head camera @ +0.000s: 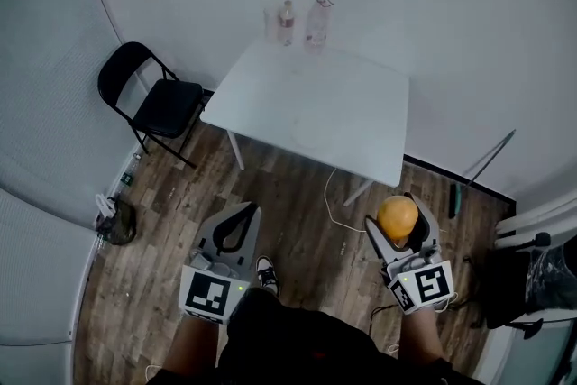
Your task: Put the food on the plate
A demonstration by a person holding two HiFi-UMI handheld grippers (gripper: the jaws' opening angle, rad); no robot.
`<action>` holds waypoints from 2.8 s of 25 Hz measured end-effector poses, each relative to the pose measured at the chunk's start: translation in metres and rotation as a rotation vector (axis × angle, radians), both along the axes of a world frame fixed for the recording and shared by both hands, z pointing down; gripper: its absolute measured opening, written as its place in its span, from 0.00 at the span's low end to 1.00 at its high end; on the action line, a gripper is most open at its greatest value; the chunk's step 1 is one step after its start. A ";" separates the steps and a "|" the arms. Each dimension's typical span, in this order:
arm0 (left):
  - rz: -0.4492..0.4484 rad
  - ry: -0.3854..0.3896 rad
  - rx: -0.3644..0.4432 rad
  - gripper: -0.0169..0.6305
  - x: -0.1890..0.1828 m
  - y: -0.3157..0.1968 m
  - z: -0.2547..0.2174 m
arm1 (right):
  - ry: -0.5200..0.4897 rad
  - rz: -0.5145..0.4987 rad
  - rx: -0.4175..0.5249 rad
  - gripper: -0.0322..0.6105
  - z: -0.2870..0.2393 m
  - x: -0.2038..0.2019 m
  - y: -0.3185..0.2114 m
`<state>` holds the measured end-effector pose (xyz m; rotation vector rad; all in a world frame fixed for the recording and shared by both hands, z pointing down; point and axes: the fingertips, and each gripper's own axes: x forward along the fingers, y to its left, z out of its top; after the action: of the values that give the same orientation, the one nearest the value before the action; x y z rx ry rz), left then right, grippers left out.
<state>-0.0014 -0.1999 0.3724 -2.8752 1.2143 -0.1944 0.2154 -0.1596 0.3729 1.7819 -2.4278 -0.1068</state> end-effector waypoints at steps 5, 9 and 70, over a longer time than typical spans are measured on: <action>0.054 0.005 0.007 0.06 -0.020 -0.072 0.006 | 0.019 0.003 -0.039 0.61 0.001 -0.039 -0.070; 0.075 0.002 0.001 0.06 -0.029 -0.110 0.013 | 0.002 0.000 -0.066 0.61 0.004 -0.056 -0.108; -0.217 0.032 -0.243 0.06 -0.011 -0.239 0.070 | 0.012 -0.024 -0.536 0.63 0.248 0.011 -0.415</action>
<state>-0.0125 -0.4393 0.4428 -2.9480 1.6143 -0.3214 0.2262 -0.5747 0.6206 1.4974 -2.1858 0.4818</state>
